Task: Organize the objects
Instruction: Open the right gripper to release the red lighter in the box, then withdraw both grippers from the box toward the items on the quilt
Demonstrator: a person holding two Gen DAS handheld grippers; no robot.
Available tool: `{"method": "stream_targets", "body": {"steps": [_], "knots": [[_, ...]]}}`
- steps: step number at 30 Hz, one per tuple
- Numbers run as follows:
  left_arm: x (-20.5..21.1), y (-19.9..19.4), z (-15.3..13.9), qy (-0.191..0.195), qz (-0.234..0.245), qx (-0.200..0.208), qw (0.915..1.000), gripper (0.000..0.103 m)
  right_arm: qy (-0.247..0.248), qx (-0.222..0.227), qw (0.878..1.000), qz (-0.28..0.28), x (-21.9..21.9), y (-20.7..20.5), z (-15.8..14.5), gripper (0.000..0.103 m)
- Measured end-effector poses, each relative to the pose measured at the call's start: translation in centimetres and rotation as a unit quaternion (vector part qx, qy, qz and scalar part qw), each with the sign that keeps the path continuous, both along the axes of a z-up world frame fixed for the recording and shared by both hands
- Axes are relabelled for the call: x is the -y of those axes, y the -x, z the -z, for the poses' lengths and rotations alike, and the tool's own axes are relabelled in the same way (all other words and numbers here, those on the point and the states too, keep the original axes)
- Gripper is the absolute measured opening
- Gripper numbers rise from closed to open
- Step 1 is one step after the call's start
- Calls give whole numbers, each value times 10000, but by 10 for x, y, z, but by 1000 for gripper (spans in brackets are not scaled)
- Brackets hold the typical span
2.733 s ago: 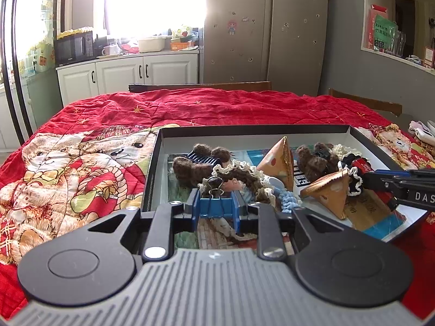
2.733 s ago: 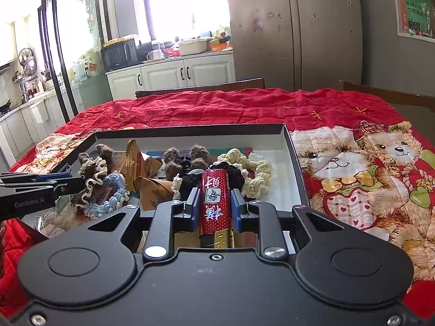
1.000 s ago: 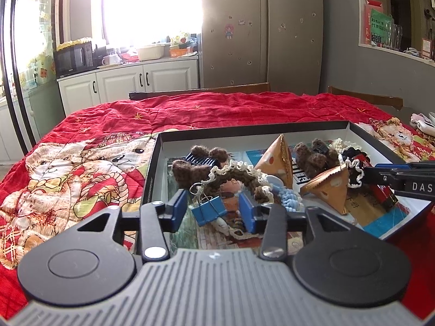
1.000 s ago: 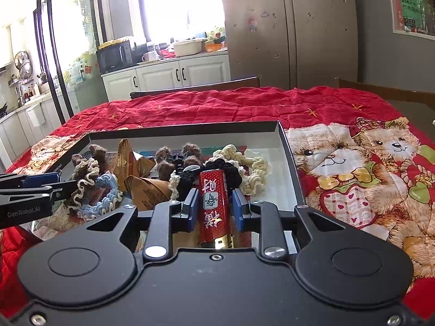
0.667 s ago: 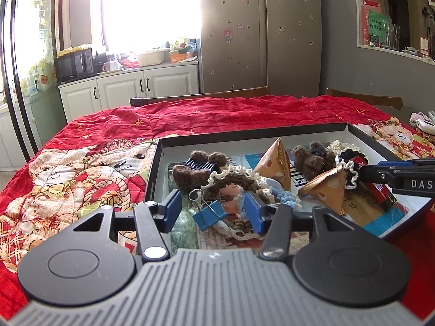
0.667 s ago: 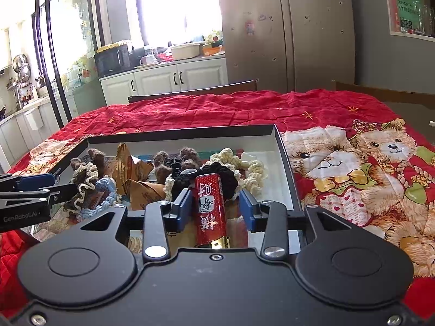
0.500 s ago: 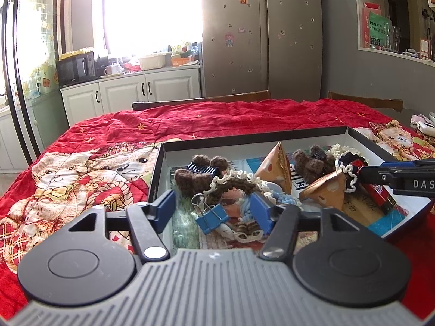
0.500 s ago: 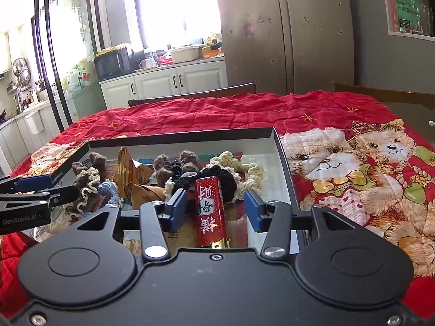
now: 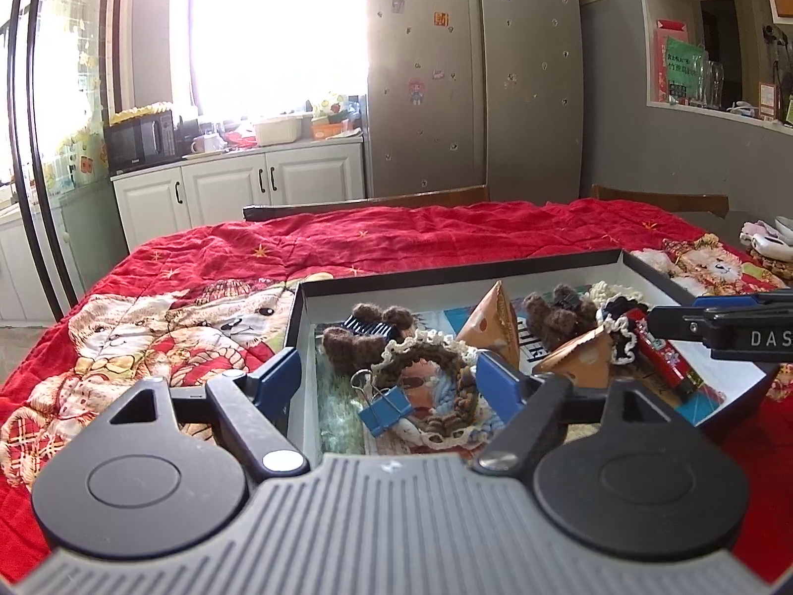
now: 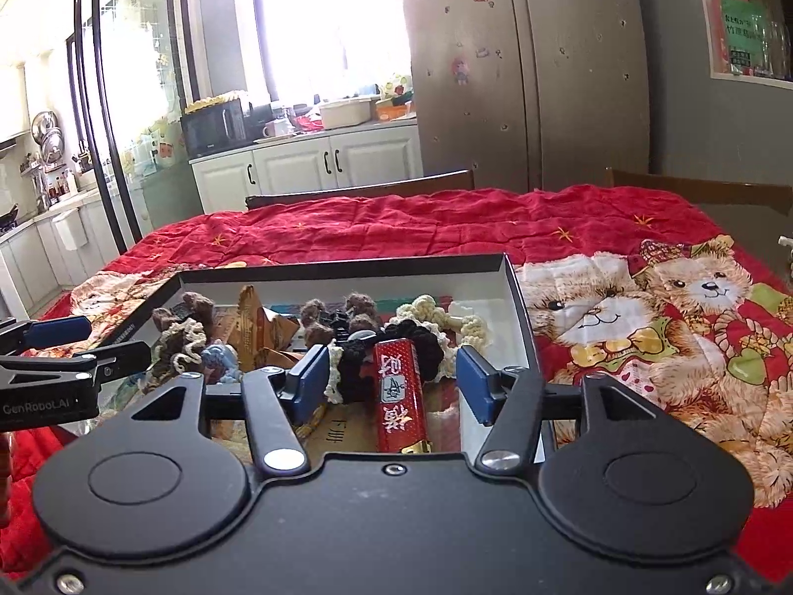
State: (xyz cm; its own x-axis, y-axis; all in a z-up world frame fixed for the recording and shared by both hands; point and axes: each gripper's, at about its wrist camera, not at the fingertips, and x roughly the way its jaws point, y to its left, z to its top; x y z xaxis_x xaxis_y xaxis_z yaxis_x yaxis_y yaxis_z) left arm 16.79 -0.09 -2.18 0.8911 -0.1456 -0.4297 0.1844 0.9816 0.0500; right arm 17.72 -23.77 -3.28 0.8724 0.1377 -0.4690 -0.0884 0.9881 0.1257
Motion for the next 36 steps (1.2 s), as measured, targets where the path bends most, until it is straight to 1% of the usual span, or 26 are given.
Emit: {"method": "stream_targets", "body": {"steps": [5,13,30,36], "knots": [[-1,11,-7,-6,61,85,9999,88,43,71,9999,-90,-3,9,-8,60],[-6,33,-17,61,127,173,9997,89,85,220,9991,-339,-10,32,-24,63],[-17,82,-31,192,296,343,9988,93,258,483,9952,-813,-27,90,-41,65],[-21,92,-27,195,323,271,9989,93,249,550,9929,-1022,-27,105,-39,65]]}}
